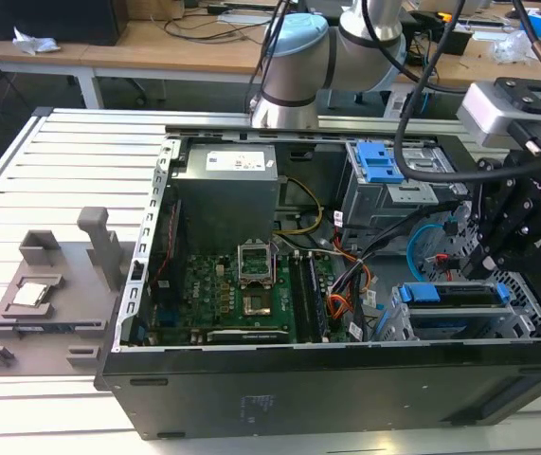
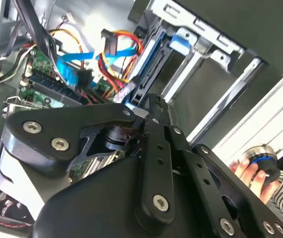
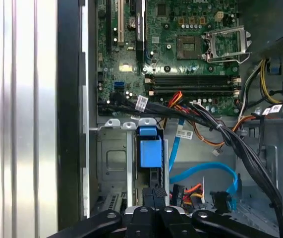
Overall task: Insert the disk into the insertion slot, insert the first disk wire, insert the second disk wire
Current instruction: 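Insert the disk into the insertion slot, then insert the first disk wire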
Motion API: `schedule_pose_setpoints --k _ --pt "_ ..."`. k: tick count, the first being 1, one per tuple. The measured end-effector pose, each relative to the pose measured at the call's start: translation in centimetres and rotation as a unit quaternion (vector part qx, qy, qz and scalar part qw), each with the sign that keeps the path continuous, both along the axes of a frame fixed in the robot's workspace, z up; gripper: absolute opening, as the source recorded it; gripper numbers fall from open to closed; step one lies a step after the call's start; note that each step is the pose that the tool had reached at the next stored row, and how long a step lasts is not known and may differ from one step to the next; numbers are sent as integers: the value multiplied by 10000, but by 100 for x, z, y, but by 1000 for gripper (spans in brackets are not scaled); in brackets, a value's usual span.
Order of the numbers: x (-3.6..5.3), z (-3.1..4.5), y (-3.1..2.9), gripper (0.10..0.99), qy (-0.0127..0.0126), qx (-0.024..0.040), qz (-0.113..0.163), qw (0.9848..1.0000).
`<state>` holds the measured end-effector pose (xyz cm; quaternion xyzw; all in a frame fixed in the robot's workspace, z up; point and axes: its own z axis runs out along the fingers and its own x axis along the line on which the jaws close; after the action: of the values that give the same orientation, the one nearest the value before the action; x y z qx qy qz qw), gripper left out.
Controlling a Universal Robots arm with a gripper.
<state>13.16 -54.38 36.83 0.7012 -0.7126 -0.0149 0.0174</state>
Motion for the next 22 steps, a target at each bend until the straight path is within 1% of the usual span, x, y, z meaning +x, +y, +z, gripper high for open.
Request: schedule_pose_setpoints --k 2,12,13,15,16,18,22 --pt "31 -10 0 106 0 0 1 10000" --pt "34 -12 -1 106 0 0 1 10000" --pt "12 -12 0 106 0 1 1 10000" --pt "-127 -13 0 106 0 4 0 10000" --pt "-181 -13 3 106 -1 4 0 10000" --pt "-208 -14 5 106 -1 4 -1 10000" --pt "-209 -13 5 106 -1 4 0 10000"
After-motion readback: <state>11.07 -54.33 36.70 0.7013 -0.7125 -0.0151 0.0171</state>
